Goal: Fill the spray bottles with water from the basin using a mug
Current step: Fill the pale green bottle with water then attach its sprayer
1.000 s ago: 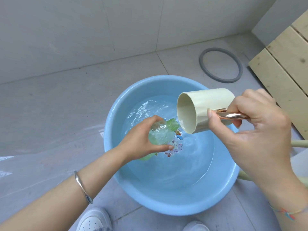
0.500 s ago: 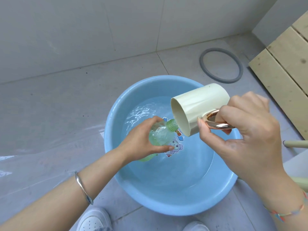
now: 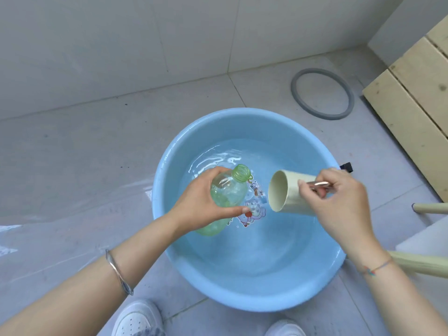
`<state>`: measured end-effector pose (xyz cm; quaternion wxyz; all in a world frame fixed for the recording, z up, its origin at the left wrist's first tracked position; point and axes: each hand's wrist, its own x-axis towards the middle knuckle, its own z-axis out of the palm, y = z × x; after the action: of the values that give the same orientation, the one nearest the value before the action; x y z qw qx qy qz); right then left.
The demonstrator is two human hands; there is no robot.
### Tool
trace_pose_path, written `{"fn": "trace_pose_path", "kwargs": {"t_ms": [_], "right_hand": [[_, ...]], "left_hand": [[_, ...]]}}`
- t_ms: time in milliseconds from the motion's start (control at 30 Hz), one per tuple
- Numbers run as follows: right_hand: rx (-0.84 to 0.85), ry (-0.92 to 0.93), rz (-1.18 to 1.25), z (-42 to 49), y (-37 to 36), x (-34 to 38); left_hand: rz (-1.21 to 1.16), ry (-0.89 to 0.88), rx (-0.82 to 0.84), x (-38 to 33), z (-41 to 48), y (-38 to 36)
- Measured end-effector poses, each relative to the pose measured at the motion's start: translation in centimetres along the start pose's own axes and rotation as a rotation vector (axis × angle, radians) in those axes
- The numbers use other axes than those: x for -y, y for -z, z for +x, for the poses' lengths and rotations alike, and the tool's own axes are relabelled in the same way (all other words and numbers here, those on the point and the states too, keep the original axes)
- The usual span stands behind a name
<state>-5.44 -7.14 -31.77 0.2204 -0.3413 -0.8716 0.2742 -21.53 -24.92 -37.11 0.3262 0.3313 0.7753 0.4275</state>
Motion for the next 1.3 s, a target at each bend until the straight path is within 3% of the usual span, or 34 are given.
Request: {"fn": "trace_pose_path", "kwargs": {"t_ms": [200,467,567,800,1033,1300], "right_hand": [[0.173,0.09,-0.205,-1.8,-2.8,-2.7],[0.228,0.083,-0.228,-2.4,-4.4,-3.1],[0.193,-0.013,-0.093,-2.4,-4.2,-3.0],[0.033,-0.422,0.452,-1.7,-1.6,-2.2],[-0.113,-0.375,0.65,-1.2,2.1,3.2],[-0.166,-0.226,0.62,-1.0,4.2,5.0]], "left_hand": [[0.012,0.012,-0.059,-0.2,-0.2,0.2],[-0.005,0.015,-0.077,-0.2,-0.1,0.2],[-0.01,0.022,-0.077,-0.2,-0.1,0.2],[-0.032,0.009,-0.067,0.0,-0.1,0.3],[0.023,-0.009,-0.046,-0.1,-0.1,0.2],[0.06,-0.036,-0.02,-0.5,-0.2,-0.2]]}}
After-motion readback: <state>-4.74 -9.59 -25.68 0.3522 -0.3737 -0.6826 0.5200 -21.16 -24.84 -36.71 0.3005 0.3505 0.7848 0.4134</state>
